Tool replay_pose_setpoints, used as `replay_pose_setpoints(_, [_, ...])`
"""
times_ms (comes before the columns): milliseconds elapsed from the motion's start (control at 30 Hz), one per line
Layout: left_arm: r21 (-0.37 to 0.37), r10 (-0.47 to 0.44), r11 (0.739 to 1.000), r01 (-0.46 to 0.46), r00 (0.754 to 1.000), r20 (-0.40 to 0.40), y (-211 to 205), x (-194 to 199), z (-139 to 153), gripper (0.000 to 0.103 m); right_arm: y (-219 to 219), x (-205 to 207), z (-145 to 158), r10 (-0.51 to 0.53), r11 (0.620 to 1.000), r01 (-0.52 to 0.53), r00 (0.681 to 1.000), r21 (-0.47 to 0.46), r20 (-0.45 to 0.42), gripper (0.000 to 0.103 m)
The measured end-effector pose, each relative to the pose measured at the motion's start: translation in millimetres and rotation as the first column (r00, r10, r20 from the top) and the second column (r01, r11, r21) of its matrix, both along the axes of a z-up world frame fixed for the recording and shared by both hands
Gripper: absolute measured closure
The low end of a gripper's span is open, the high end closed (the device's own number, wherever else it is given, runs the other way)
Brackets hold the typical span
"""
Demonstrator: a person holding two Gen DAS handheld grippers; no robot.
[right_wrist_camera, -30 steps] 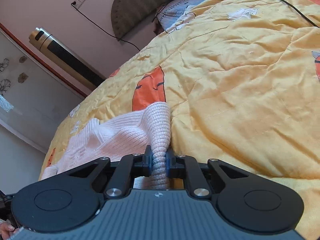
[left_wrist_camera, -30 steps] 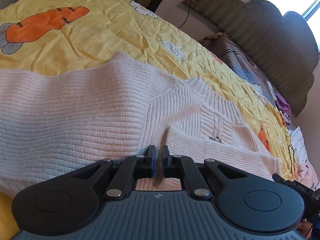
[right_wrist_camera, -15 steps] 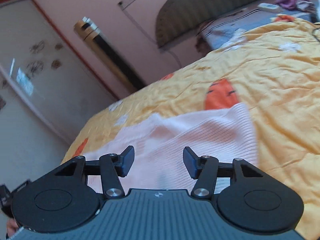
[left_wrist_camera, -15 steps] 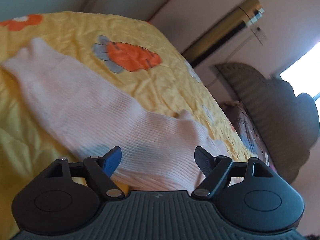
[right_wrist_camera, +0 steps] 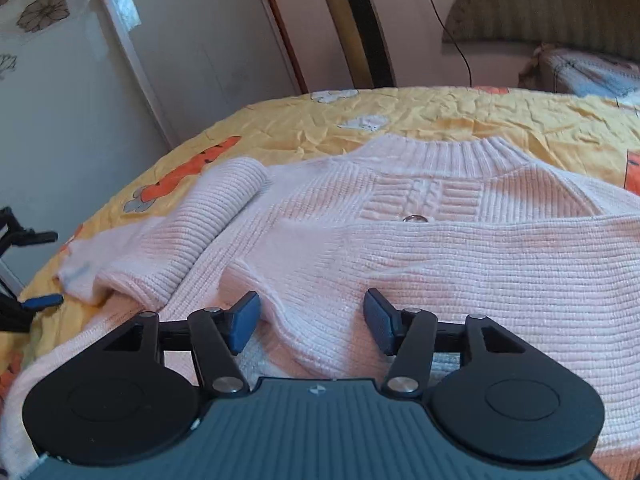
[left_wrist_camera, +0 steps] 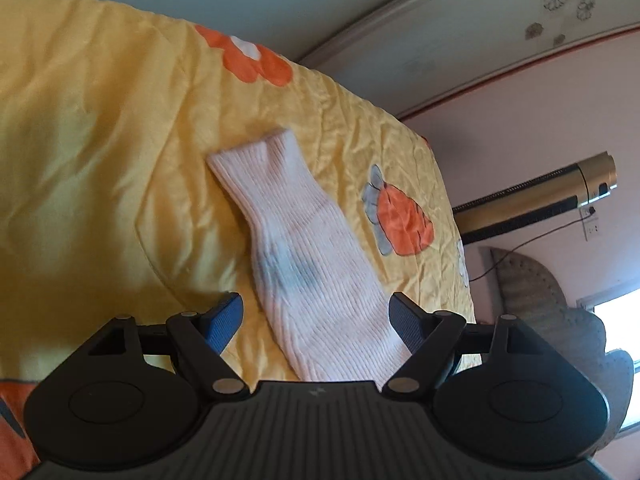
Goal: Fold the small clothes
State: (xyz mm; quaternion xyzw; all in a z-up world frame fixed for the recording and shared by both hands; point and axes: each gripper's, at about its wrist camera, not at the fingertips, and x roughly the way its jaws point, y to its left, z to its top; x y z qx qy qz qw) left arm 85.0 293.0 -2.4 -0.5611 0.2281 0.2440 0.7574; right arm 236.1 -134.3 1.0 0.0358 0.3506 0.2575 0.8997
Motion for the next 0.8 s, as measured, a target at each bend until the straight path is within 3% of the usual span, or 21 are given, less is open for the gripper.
replay_pose_setpoints(67, [0.008,0.014,1.000,-0.014,1.000,0.016,8,3,-3,0.023,10,-12,-2,0.021,0.996,-0.015,0.998,-0.085,0.062,0.041])
replay_pose_setpoints(133, [0.046,0.027,0.999,-0.028,1.000,0.005,12,7,-1,0.024,20,-15,-2,0.042,0.990,-0.032,0.996,-0.135,0.075,0.031])
replay_pose_setpoints(167, [0.061,0.029,0.998,-0.029,1.000,0.001,13,10,-1,0.026,22,-15,-2,0.055,0.988,-0.044,0.996,-0.146,0.075,0.028])
replay_pose_setpoints(200, [0.075,0.026,0.997,-0.025,1.000,-0.009,14,13,0,0.035,25,-15,-2,0.067,0.987,-0.055,0.995,-0.154,0.074,0.023])
replay_pose_setpoints(233, [0.084,0.008,0.996,-0.005,0.999,-0.032,17,17,-1,0.069,27,-14,-2,0.077,0.985,-0.065,0.994,-0.158,0.072,0.020])
replay_pose_setpoints(267, [0.085,-0.015,0.996,0.019,0.999,-0.049,19,22,-3,0.093,27,-14,-2,0.084,0.985,-0.072,0.994,-0.157,0.070,0.019])
replay_pose_setpoints(400, [0.162,-0.032,0.986,0.046,0.996,-0.083,11,31,5,0.093,22,-13,-2,0.081,0.990,-0.073,0.995,-0.121,0.063,0.017])
replay_pose_setpoints(500, [0.265,-0.051,0.963,0.052,0.999,-0.014,-13,33,30,0.094,15,-12,-2,0.070,0.996,-0.067,0.996,-0.064,0.051,0.017])
replay_pose_setpoints(600, [0.457,-0.193,0.878,0.138,0.978,0.077,-75,37,64,0.094,4,-9,-2,0.051,0.998,-0.052,0.998,0.020,0.030,0.017])
replay_pose_setpoints(700, [0.551,-0.421,0.779,0.299,0.901,0.106,-150,44,68,0.094,-16,2,2,0.004,0.983,0.007,0.998,0.184,-0.059,0.016])
replay_pose_setpoints(800, [0.558,-0.558,0.705,0.437,0.828,0.057,-204,55,46,0.094,-39,16,12,-0.065,0.904,0.166,0.964,0.395,-0.259,0.015])
